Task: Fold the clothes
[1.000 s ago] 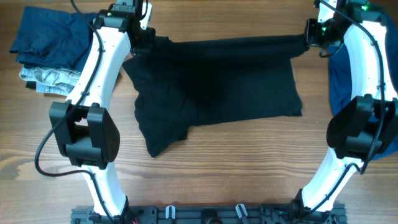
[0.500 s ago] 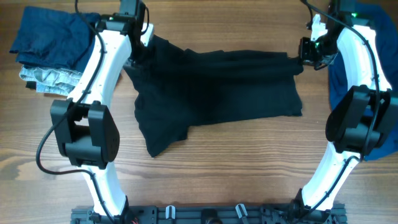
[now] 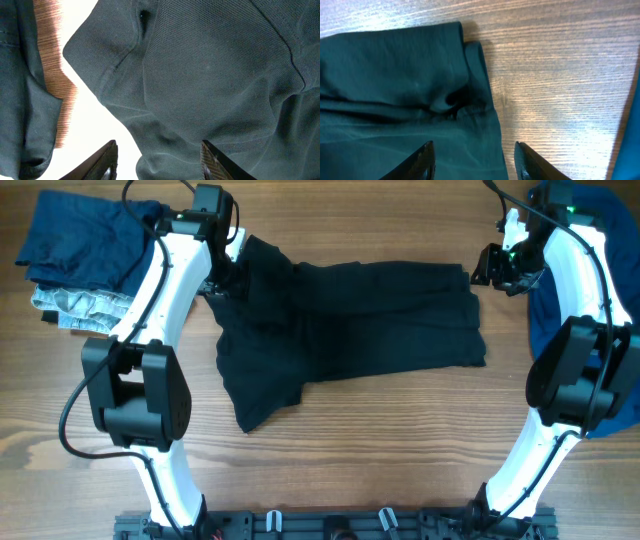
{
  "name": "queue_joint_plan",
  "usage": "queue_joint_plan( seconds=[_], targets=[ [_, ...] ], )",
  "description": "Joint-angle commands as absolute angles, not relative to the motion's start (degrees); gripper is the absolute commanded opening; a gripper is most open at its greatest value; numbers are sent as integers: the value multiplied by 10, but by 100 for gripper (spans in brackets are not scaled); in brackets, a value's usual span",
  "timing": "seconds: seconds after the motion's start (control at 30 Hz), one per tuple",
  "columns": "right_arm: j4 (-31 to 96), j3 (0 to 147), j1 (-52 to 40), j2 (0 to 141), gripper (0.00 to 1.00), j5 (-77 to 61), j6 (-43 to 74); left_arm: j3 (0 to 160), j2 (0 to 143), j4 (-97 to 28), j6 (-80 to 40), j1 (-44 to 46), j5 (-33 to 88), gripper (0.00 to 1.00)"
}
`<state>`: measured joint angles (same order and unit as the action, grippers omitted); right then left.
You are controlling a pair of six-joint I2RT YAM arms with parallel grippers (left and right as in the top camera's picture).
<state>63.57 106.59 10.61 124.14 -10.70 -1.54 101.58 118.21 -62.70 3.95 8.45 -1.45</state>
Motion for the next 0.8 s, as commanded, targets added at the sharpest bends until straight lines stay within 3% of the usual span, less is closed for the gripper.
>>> queue_joint_plan(
  seconds=[0.0, 0.13, 0.2, 0.3, 0.57, 0.77],
  targets=[
    [657, 1077, 110, 1240, 51, -115, -14, 1013, 1181, -625, 40, 79, -31, 49],
    [682, 1099, 113, 1211, 52, -151, -13, 1015, 1160, -642, 11, 79, -30, 51],
    [697, 1100, 113, 1169, 52, -159, 0, 1016, 1126, -659, -22, 78, -29, 63],
    [718, 1100, 113, 1106, 55, -152, 8, 1016, 1074, -687, -91, 77, -16, 92],
    [841, 1062, 113, 945, 56, -72, 58, 1012, 1009, -805, -185, 74, 68, 96],
    [768, 835, 113, 783, 65, -72, 123, 929, 951, -804, -259, 74, 69, 97]
  ],
)
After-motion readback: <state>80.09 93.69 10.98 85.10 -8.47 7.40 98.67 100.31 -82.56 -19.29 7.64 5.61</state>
